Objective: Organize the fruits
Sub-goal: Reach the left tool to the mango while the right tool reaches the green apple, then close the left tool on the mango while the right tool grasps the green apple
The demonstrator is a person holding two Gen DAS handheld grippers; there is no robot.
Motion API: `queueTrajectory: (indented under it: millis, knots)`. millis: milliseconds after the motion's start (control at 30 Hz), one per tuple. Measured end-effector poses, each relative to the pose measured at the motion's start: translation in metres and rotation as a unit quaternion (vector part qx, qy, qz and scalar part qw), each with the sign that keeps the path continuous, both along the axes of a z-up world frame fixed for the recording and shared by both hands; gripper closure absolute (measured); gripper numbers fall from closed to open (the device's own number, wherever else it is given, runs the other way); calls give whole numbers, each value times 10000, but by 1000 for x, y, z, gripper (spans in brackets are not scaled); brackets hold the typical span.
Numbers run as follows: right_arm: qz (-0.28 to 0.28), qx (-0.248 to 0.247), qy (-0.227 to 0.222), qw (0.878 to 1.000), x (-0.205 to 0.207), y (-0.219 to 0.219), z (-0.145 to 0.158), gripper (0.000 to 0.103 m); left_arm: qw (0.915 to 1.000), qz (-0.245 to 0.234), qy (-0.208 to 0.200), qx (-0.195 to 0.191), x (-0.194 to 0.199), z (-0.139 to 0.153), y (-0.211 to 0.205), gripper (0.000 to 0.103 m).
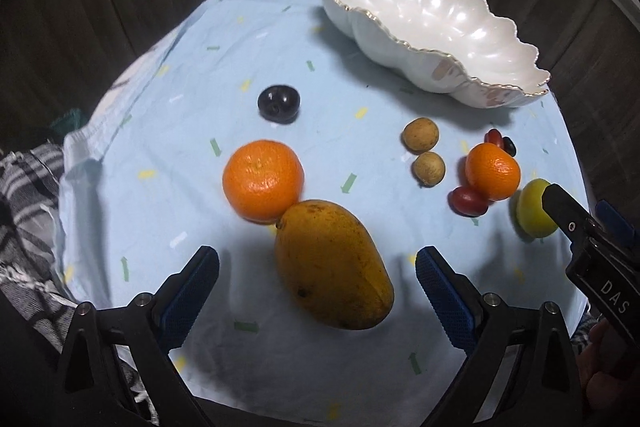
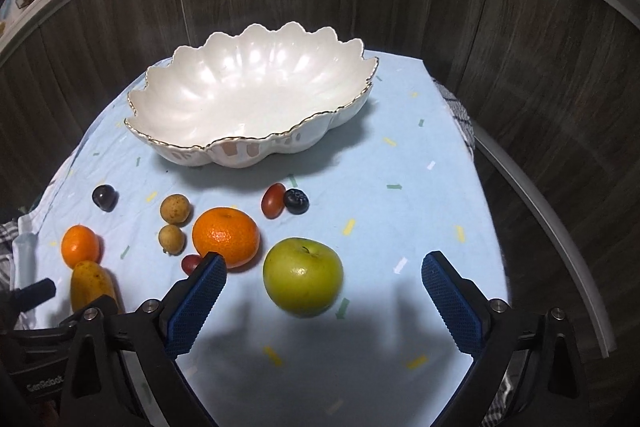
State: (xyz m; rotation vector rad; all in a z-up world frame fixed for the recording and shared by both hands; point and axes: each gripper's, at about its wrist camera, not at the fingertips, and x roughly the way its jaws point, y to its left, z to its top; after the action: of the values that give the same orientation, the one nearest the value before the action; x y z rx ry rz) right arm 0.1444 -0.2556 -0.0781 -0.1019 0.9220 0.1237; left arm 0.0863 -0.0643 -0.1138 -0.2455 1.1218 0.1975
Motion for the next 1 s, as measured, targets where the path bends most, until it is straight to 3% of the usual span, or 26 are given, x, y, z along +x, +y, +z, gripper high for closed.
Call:
queueTrajectory:
  millis: [333, 667, 800, 867, 1000]
  knots:
    - [49, -67, 36, 10000, 6, 3, -11, 13, 9996, 222, 73, -164, 4, -11, 5, 21]
    - [-12, 111, 376, 9992, 17, -1, -29, 35, 9992, 136, -98, -368, 3, -8, 6, 49]
    - [90, 116, 477, 9988, 18, 3, -36, 42, 9989, 94, -135, -445, 4, -7, 7, 50]
    - [154, 155, 556, 9982, 18, 5, -39, 51, 9989, 71, -145, -449, 3, -7, 7, 50]
    - [200, 183, 579, 9980, 17, 6, -40, 53, 9989, 28, -166, -448, 2, -7, 8, 51]
